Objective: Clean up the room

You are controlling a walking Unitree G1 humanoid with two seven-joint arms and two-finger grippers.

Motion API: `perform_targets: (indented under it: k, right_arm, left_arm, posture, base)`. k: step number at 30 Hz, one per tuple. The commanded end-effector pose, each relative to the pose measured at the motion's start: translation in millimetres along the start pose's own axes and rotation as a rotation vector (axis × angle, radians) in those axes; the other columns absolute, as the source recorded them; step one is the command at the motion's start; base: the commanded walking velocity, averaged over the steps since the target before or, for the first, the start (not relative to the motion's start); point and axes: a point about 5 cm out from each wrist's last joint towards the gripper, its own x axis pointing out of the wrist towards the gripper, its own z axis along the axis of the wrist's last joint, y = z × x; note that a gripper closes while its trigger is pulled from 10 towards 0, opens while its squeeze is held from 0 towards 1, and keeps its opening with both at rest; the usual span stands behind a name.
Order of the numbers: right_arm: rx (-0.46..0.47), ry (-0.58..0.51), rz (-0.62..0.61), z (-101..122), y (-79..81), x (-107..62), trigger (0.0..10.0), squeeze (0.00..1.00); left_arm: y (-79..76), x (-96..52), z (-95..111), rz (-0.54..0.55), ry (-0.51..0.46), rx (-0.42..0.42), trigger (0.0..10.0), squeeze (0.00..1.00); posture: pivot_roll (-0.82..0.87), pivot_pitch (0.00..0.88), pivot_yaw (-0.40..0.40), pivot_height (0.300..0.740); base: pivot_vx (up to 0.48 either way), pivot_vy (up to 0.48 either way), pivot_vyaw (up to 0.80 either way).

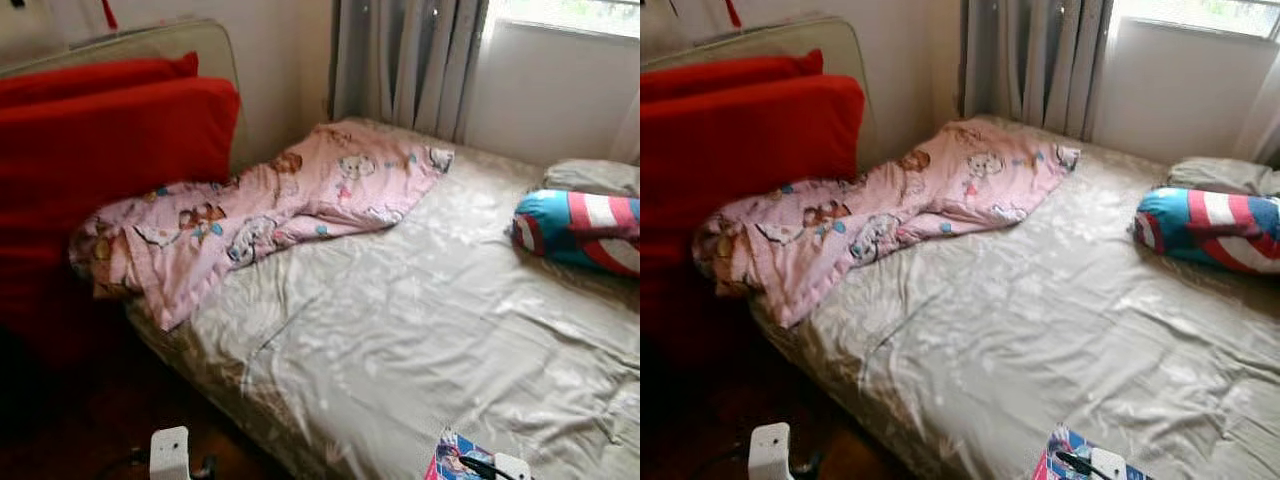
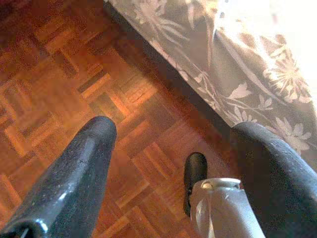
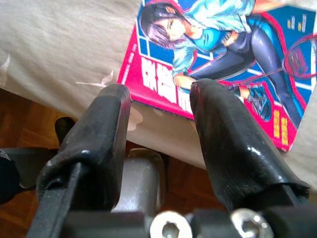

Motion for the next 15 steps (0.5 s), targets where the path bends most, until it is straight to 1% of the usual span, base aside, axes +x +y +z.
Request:
perform_targets:
  k: [1, 7, 9, 15]
  right_arm:
    - [0.020, -0.001, -0.008, -3, -2.2, -1.2, 10.0, 0.00]
    - [0.017, -0.019, 0.005, 5, 4.5, 1.8, 10.0, 0.00]
    - [0.007, -0.025, 0.011, 11, 9.9, 4.4, 10.0, 0.00]
    - [-0.020, -0.035, 0.020, 21, 18.1, 8.0, 10.0, 0.00]
  left_arm:
    - [-1.8, -0.4, -3, -0.007, 0.023, 0.011, 10.0, 0.00]
    - [-3.3, -1.1, -6, -0.007, 0.034, 0.008, 10.0, 0.00]
    - [-3.6, -1.6, -8, -0.005, 0.042, 0.002, 10.0, 0.00]
    - [-2.7, -1.8, -9, -0.002, 0.050, 0.001, 10.0, 0.00]
  posture:
    - [-0.04, 0.000, -0.020, 0.740]
    - [-0.03, 0.000, -0.027, 0.740]
    - [-0.03, 0.000, -0.027, 0.740]
    - [-0.03, 0.000, -0.025, 0.740]
  base:
    - [0.000, 0.000, 0.00]
    - [0.000, 0.000, 0.00]
    - [0.000, 0.000, 0.00]
    - [0.000, 0.000, 0.00]
